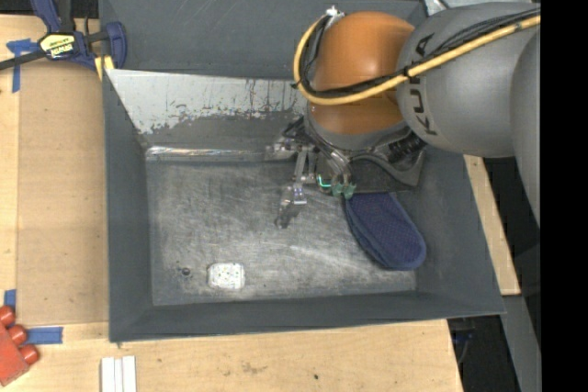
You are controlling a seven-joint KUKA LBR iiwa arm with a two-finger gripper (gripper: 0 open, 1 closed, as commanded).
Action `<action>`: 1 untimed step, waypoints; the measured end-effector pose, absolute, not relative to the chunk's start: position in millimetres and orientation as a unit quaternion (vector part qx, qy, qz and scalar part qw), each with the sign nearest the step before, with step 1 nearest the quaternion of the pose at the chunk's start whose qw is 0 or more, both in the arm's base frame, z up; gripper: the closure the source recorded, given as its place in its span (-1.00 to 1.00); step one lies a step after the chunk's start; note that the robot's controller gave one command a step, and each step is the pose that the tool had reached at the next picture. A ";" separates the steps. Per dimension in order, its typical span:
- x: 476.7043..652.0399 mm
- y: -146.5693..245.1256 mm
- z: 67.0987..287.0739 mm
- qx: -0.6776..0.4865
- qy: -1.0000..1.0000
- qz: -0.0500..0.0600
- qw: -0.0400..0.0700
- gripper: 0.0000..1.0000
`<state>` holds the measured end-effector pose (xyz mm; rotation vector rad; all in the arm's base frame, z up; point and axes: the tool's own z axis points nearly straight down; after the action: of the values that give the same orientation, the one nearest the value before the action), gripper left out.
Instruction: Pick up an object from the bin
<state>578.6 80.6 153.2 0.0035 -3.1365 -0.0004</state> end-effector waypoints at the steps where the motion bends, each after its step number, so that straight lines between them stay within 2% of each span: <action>1: 627.9 -88.1 139.9 -0.048 -0.999 0.002 -0.003 -1.00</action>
Offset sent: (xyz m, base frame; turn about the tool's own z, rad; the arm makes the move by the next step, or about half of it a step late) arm 0.0480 -0.1624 -0.0139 0.0903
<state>627.9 -88.1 139.9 -0.1501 -3.1448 0.0062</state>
